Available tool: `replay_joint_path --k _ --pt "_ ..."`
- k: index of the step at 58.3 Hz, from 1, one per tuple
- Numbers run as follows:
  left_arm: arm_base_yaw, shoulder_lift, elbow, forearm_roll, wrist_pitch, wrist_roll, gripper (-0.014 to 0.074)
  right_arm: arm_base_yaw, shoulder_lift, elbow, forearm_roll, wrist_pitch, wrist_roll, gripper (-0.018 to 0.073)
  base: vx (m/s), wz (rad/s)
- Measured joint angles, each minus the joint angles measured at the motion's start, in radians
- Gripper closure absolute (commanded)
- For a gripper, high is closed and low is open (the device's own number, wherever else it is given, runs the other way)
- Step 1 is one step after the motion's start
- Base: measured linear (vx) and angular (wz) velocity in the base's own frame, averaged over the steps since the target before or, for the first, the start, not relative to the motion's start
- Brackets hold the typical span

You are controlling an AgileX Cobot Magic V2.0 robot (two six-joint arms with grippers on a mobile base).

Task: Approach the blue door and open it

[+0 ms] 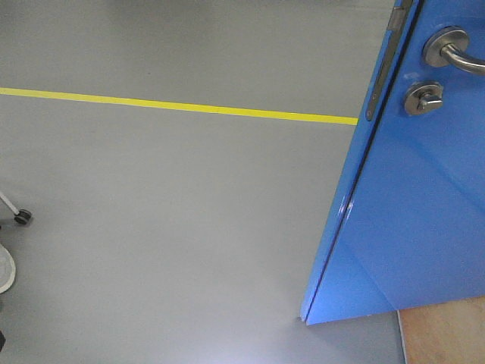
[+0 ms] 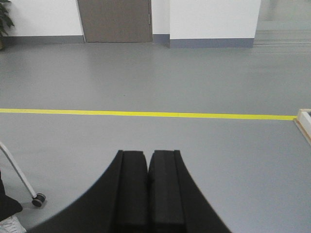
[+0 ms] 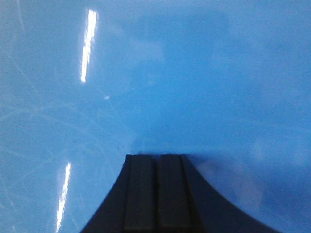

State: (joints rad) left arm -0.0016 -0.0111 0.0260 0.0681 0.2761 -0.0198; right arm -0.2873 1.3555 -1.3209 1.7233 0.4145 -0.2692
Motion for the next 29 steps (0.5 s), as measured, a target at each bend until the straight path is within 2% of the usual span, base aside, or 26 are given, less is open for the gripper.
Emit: replay_joint_path --k 29 --pt "0.0 0.0 0.0 0.0 0.0 0.0 0.0524 0.001 0.001 0.0 -0.001 0.006 0.0 0.0547 0.14 0.1"
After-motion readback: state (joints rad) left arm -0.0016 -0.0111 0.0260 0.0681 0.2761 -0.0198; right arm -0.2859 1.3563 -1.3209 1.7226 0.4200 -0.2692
